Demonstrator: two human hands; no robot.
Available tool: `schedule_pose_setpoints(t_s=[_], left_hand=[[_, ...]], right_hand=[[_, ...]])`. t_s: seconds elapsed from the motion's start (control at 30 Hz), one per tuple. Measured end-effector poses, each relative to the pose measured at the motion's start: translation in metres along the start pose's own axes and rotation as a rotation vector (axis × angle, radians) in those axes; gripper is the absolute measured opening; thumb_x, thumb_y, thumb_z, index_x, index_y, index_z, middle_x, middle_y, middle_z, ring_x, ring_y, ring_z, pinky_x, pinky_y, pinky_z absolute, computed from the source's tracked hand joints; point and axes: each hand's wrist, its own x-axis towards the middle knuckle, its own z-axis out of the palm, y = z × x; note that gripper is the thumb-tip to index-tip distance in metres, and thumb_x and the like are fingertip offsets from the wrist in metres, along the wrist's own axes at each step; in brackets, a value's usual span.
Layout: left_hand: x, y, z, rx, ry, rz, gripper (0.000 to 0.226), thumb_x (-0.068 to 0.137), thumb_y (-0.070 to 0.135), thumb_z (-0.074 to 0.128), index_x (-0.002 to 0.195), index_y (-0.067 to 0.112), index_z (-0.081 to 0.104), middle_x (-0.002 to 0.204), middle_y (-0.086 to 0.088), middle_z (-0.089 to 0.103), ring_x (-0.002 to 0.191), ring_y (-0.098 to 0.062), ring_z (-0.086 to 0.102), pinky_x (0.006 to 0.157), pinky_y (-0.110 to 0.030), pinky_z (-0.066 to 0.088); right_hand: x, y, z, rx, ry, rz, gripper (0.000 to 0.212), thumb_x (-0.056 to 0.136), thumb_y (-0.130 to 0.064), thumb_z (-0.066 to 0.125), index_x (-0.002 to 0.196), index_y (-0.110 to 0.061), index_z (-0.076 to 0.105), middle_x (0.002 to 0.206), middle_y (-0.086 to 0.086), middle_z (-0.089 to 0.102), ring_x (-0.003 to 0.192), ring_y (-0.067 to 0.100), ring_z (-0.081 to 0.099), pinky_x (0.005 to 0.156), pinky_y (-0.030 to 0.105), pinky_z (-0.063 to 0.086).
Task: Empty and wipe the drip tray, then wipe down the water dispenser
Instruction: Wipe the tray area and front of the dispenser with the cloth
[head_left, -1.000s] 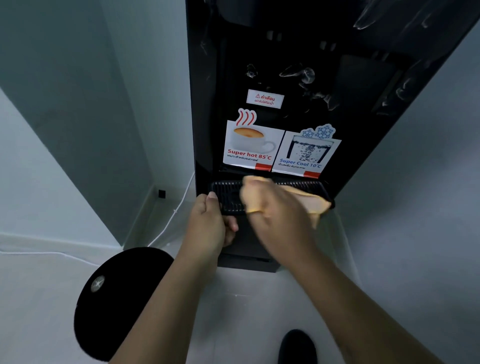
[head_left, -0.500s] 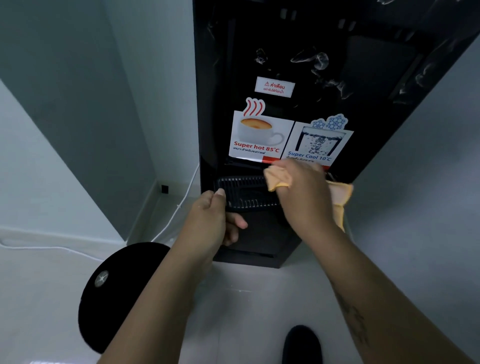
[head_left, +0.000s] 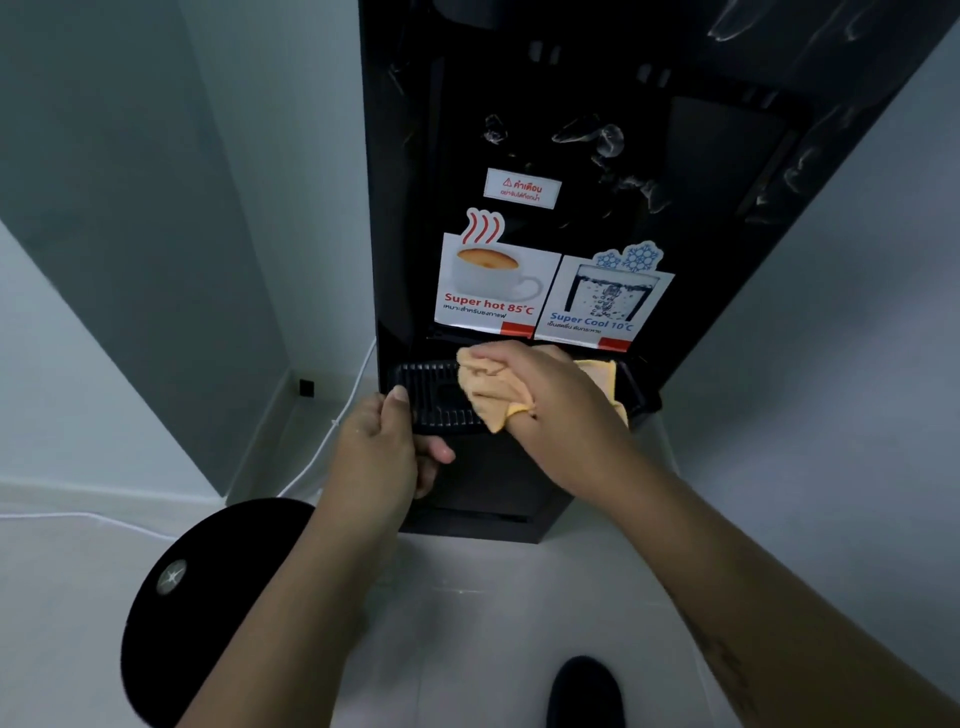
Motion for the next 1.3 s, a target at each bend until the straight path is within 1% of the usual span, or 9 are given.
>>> schedule_pose_setpoints(t_s=[0.2, 0.37, 0.47, 0.63, 0.77, 0.87, 1.0, 1.17, 1.3], left_hand=[[-0.001, -0.005, 0.005, -0.040, 0.010, 0.025, 0.032, 0.109, 0.031, 0.030, 0.095, 0.008, 0.049, 0.054, -0.003, 0.061, 0.039, -0.013, 0.039, 0.045, -0.026, 0.032], [0.004, -0.008, 0.013, -0.099, 0.013, 0.018, 0.032, 0.109, 0.031, 0.031, 0.089, 0.011, 0.048, 0.052, -0.004, 0.059, 0.039, -0.013, 0.040, 0.042, -0.024, 0.031], [0.008, -0.008, 0.008, -0.141, 0.013, -0.006, 0.035, 0.109, 0.032, 0.031, 0.093, 0.011, 0.054, 0.053, -0.005, 0.061, 0.039, -0.014, 0.039, 0.043, -0.024, 0.031], [0.008, -0.009, 0.016, -0.150, -0.029, -0.025, 0.034, 0.109, 0.029, 0.030, 0.091, 0.009, 0.049, 0.054, -0.007, 0.065, 0.035, -0.012, 0.037, 0.038, -0.021, 0.030], [0.008, -0.009, 0.021, -0.137, 0.021, -0.023, 0.036, 0.108, 0.024, 0.029, 0.087, 0.010, 0.055, 0.049, -0.003, 0.060, 0.036, -0.011, 0.040, 0.037, -0.021, 0.031], [0.007, -0.012, 0.026, -0.126, 0.026, 0.002, 0.038, 0.108, 0.028, 0.033, 0.080, 0.012, 0.053, 0.048, -0.006, 0.060, 0.036, -0.013, 0.037, 0.037, -0.020, 0.028], [0.010, -0.017, 0.028, -0.082, 0.050, 0.044, 0.037, 0.108, 0.032, 0.033, 0.079, 0.014, 0.047, 0.048, -0.004, 0.059, 0.038, -0.013, 0.038, 0.039, -0.021, 0.030], [0.018, -0.020, 0.021, -0.088, 0.182, 0.081, 0.037, 0.107, 0.028, 0.033, 0.077, 0.013, 0.051, 0.045, 0.001, 0.055, 0.038, -0.010, 0.039, 0.046, -0.027, 0.031], [0.017, -0.022, 0.023, -0.067, 0.142, 0.080, 0.037, 0.107, 0.035, 0.033, 0.079, 0.015, 0.047, 0.047, 0.000, 0.058, 0.037, -0.010, 0.038, 0.044, -0.027, 0.031]], right_hand=[[-0.020, 0.045, -0.019, -0.115, 0.473, 0.353, 0.039, 0.090, -0.009, 0.057, 0.126, -0.024, 0.060, 0.120, 0.000, 0.061, 0.108, 0.023, 0.053, 0.086, 0.033, 0.045], [0.003, -0.019, 0.022, 0.004, 0.184, -0.047, 0.045, 0.087, -0.015, 0.055, 0.128, -0.033, 0.057, 0.118, -0.011, 0.065, 0.106, 0.009, 0.055, 0.081, 0.022, 0.041], [0.014, -0.028, 0.019, 0.166, -0.052, -0.092, 0.048, 0.088, -0.019, 0.055, 0.131, -0.039, 0.051, 0.121, -0.013, 0.063, 0.109, 0.006, 0.056, 0.084, 0.028, 0.049], [0.022, -0.005, 0.008, -0.140, 0.119, 0.107, 0.031, 0.093, -0.026, 0.053, 0.124, -0.029, 0.055, 0.111, -0.004, 0.065, 0.099, 0.021, 0.059, 0.077, 0.038, 0.049], [0.033, -0.033, 0.022, 0.092, -0.112, -0.048, 0.040, 0.090, -0.020, 0.056, 0.127, -0.035, 0.057, 0.111, -0.011, 0.068, 0.099, 0.012, 0.061, 0.078, 0.035, 0.051], [0.017, -0.005, -0.007, 0.005, -0.105, -0.037, 0.035, 0.087, -0.030, 0.056, 0.121, -0.035, 0.061, 0.104, -0.013, 0.069, 0.093, 0.010, 0.062, 0.073, 0.032, 0.049], [0.013, 0.016, -0.016, -0.230, 0.087, 0.102, 0.041, 0.083, -0.006, 0.057, 0.121, -0.019, 0.064, 0.116, 0.001, 0.063, 0.107, 0.022, 0.050, 0.086, 0.033, 0.039], [0.017, -0.027, 0.016, 0.010, -0.073, -0.152, 0.058, 0.075, -0.006, 0.050, 0.127, -0.026, 0.062, 0.118, -0.007, 0.062, 0.108, 0.012, 0.045, 0.086, 0.025, 0.036], [-0.020, 0.019, -0.016, -0.203, 0.146, -0.016, 0.051, 0.072, -0.008, 0.057, 0.120, -0.017, 0.066, 0.110, 0.003, 0.065, 0.102, 0.027, 0.055, 0.081, 0.036, 0.042]])
